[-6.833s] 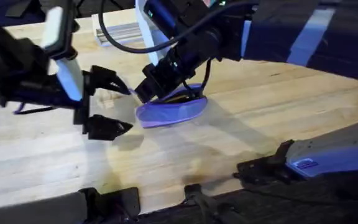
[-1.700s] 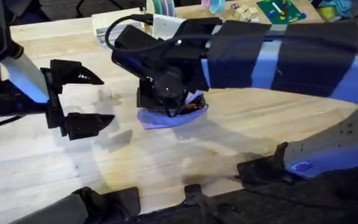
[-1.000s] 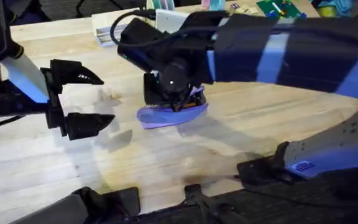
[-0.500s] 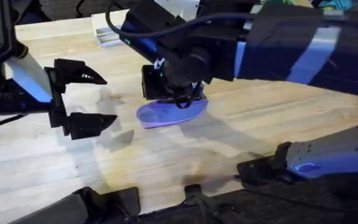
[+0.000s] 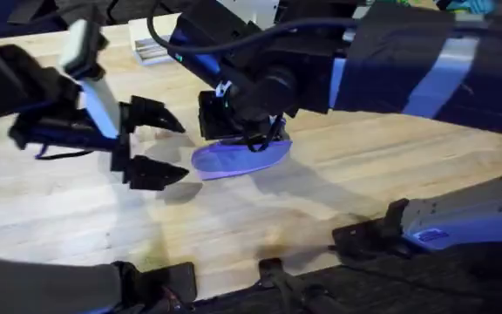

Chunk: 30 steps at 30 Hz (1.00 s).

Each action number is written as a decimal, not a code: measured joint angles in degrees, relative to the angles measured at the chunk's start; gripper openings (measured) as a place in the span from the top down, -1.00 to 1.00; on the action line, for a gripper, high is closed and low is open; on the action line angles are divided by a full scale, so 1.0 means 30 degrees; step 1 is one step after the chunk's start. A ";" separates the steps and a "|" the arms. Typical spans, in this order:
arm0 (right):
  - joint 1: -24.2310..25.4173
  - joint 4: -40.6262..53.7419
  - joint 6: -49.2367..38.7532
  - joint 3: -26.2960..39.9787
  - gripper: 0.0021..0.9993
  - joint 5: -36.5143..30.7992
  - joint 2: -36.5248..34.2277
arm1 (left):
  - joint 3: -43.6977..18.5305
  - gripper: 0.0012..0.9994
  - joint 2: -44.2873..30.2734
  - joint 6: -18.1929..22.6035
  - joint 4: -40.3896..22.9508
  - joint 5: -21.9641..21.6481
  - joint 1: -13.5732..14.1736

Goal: Unzip the bag, pick up the pens from the table one at a time and place them inside, then zip the bag closed.

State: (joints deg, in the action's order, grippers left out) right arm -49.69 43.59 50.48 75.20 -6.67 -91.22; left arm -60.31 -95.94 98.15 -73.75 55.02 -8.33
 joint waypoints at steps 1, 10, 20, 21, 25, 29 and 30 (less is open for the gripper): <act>0.0000 0.0000 0.0000 0.0000 0.94 0.0004 0.0000 | 0.0000 -0.99 -0.0283 0.0005 0.0195 0.0121 0.0264; 0.0000 -0.0007 0.0000 0.0000 0.94 -0.0003 0.0000 | 0.0000 -0.99 -0.2034 0.0000 0.1951 0.0804 0.2297; 0.0017 -0.0007 0.0000 0.0000 0.94 0.0004 0.0000 | 0.0000 0.66 -0.2397 -0.0022 0.2417 0.0813 0.3282; 0.0053 -0.0007 0.0000 0.0000 0.94 0.0004 0.0000 | 0.0000 0.84 -0.2397 0.0001 0.2550 0.0807 0.3282; 0.0486 0.0274 -0.0108 0.0007 0.94 0.0081 0.0000 | 0.0000 0.91 -0.2397 -0.0152 0.2626 0.0819 0.3303; 0.1383 0.0358 -0.1219 0.0007 0.94 0.0443 0.0000 | 0.0000 0.91 -0.2397 -0.0226 0.2708 0.0950 0.3303; 0.1621 0.0399 -0.1552 0.0007 0.94 0.0572 0.0000 | 0.0000 0.91 -0.2397 -0.0226 0.2744 0.0967 0.3303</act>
State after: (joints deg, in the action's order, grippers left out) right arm -44.83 44.79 45.82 75.22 -4.95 -91.22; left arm -60.31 -103.13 97.47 -65.52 57.92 1.58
